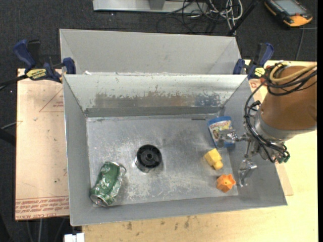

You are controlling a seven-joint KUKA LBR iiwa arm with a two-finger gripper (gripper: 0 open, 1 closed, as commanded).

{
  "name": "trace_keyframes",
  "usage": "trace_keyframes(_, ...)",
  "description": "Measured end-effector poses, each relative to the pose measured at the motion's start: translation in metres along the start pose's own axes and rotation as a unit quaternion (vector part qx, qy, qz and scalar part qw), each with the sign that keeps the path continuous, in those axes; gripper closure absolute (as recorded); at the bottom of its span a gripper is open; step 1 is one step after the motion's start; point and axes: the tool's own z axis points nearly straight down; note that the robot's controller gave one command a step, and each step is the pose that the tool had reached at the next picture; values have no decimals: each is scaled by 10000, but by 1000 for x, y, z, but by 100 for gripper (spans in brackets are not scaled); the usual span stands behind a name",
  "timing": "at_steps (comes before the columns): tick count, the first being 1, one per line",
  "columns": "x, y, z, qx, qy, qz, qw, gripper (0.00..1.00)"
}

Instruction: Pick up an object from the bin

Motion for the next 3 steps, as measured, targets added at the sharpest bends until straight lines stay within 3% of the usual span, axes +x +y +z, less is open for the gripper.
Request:
trace_keyframes(1,10,-13,7,-2,-3,-515,9987,0)
trace_keyframes(2,20,-15,78,8,-24,1185,9930,0)
trace_keyframes(3,14,-18,89,30,-40,856,9963,100)
